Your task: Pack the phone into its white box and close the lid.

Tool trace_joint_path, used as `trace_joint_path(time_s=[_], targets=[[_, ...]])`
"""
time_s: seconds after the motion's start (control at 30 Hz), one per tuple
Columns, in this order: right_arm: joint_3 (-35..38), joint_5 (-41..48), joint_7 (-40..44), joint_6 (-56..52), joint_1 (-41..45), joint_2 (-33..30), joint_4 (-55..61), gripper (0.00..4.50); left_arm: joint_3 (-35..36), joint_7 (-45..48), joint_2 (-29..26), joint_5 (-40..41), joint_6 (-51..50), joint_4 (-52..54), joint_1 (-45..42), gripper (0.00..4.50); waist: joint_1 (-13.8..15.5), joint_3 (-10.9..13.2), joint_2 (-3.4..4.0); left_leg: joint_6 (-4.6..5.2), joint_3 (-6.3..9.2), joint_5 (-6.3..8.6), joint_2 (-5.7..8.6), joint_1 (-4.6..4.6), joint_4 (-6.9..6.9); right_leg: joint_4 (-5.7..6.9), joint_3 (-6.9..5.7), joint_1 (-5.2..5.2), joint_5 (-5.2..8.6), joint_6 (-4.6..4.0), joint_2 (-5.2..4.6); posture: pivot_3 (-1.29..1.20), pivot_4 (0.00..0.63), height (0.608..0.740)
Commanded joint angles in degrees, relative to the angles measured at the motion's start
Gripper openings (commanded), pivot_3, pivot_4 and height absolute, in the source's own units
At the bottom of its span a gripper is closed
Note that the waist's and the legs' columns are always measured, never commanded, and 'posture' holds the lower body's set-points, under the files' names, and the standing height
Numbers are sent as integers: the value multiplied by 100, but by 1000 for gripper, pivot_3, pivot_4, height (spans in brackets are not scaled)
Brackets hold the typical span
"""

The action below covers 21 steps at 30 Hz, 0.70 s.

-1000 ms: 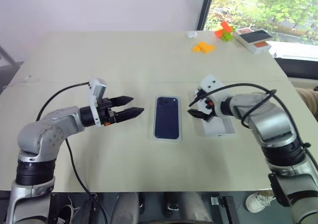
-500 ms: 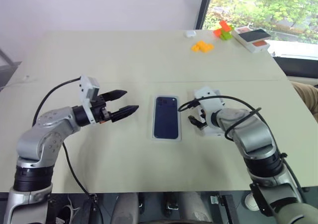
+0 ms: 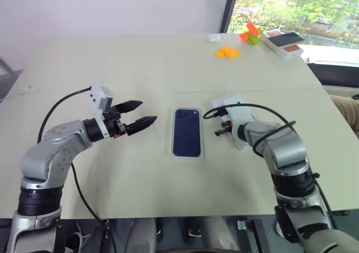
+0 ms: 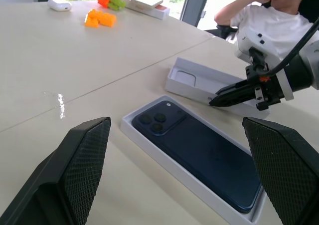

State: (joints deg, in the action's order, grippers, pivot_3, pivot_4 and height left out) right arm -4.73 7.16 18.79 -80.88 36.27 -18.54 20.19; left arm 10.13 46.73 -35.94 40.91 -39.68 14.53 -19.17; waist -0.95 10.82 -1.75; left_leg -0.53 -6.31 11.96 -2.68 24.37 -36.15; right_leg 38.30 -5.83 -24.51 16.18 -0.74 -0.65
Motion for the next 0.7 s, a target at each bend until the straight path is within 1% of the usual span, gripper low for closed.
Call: trace_joint_path(time_s=[0.03, 0.13, 0.2, 0.23, 0.3, 0.37, 0.43, 0.5, 0.57, 0.7], targets=[[692, 847, 537, 224, 583, 543, 451, 15, 173, 19, -53, 151, -5, 64, -82, 4500, -13, 0, 0, 0, 0, 0, -4, -1, 2, 0, 0, 0, 0, 0, 4, 0, 150, 737], [1698, 1541, 729, -366, 1012, 1333, 431, 15, 239, -20, -89, 166, 9, 11, -108, 4500, 12, -1, 0, 0, 3, 0, -5, -2, 10, 2, -1, -1, -1, -2, 7, 0, 150, 737], [2497, 1772, 677, -884, 1407, 1930, 203, 15, 314, -52, -99, 222, -17, -36, -146, 4500, 23, -1, 0, 0, 3, 0, -4, 0, 9, 3, -1, -1, -13, -23, 2, 0, 150, 737], [2719, 1834, 631, -1038, 1525, 2122, 102, 15, 361, -68, -104, 266, -46, -61, -167, 4500, 20, -1, 0, -1, 3, 0, -3, 1, 5, 3, -1, -1, -14, -23, -1, 0, 150, 737], [2924, 1976, 575, -1150, 1622, 2340, -26, 15, 424, -83, -113, 311, -86, -91, -196, 4500, 23, -1, -1, 0, 1, 0, 0, 2, -2, 3, -1, 1, -15, -24, -8, 0, 150, 737], [3406, 2350, 375, -1162, 1726, 2942, -364, 15, 537, -100, -124, 353, -117, -133, -210, 4500, 15, -2, -1, 1, 1, 0, 4, 0, -3, 3, -1, 5, -15, -25, -12, 0, 150, 737], [3774, 2910, 128, -1162, 1760, 3366, -744, 15, 622, -101, -155, 360, -89, -147, -200, 4500, 6, -1, 2, 0, 0, 0, 3, -1, -1, 4, -1, 2, -15, -26, -12, 0, 150, 737], [3960, 3348, -244, -1162, 1688, 3596, -1054, 15, 707, -130, -186, 394, -94, -136, -184, 4500, 8, -1, 2, 0, 0, 0, 3, 0, 4, 3, -1, 2, -15, -26, -11, 0, 150, 737], [4275, 3567, -804, -1162, 1629, 3851, -1418, 15, 820, -185, -197, 475, -127, -126, -154, 4500, 0, -1, 2, 0, 0, 0, 3, 0, 5, 3, -1, 2, -15, -27, -11, 0, 150, 737], [4422, 4270, -1527, -1162, 1646, 3894, -1833, 15, 903, -270, -207, 537, -182, -32, -65, 4500, -24, 0, 3, 0, -1, 0, 3, -1, 5, 5, -1, 1, -16, -27, -11, 0, 150, 737]])
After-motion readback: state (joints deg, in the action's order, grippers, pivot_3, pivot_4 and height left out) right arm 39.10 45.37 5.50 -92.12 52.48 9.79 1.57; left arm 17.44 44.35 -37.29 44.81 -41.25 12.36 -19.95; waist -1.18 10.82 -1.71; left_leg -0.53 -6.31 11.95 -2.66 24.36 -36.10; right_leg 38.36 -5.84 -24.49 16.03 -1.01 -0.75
